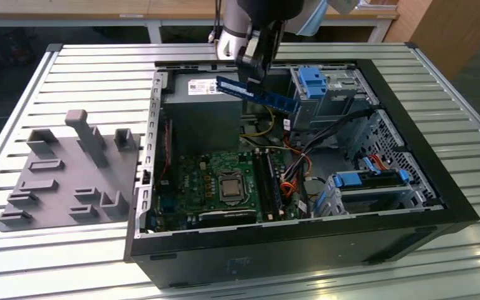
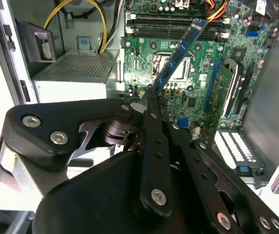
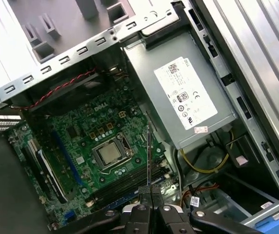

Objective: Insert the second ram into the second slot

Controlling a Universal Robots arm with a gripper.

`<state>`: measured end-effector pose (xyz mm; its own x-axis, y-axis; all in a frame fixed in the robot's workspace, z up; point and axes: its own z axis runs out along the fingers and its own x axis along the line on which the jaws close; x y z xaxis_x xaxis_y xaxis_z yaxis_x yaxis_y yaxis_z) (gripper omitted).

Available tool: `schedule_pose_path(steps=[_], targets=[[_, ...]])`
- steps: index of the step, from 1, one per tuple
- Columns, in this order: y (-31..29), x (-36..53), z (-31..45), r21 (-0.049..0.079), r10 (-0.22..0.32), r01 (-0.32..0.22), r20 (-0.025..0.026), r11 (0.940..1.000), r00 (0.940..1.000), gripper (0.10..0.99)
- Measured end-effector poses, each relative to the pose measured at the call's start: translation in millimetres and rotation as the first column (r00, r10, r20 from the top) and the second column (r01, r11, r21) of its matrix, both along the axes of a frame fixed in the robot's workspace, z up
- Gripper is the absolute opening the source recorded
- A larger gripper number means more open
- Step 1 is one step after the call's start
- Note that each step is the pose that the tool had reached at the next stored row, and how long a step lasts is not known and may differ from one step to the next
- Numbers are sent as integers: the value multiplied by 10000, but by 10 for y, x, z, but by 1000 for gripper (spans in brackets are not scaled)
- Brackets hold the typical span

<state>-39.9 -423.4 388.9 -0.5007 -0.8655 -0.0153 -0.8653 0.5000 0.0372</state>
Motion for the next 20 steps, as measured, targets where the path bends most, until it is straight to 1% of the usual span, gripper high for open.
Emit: schedule_pose_path(steps=[4, 7, 10, 15, 20], targets=[[0, 0, -1, -20, -663, 663, 1, 9978, 9978, 118], [0, 0, -1, -34, -1114, 1114, 2, 9938, 9938, 118], [0, 0, -2, -42, -1526, 1526, 3, 9883, 9883, 118], [0, 0, -2, -49, -2165, 2165, 4, 9763, 9763, 118], [0, 0, -3, -56, -2805, 2805, 6, 9599, 9599, 118]])
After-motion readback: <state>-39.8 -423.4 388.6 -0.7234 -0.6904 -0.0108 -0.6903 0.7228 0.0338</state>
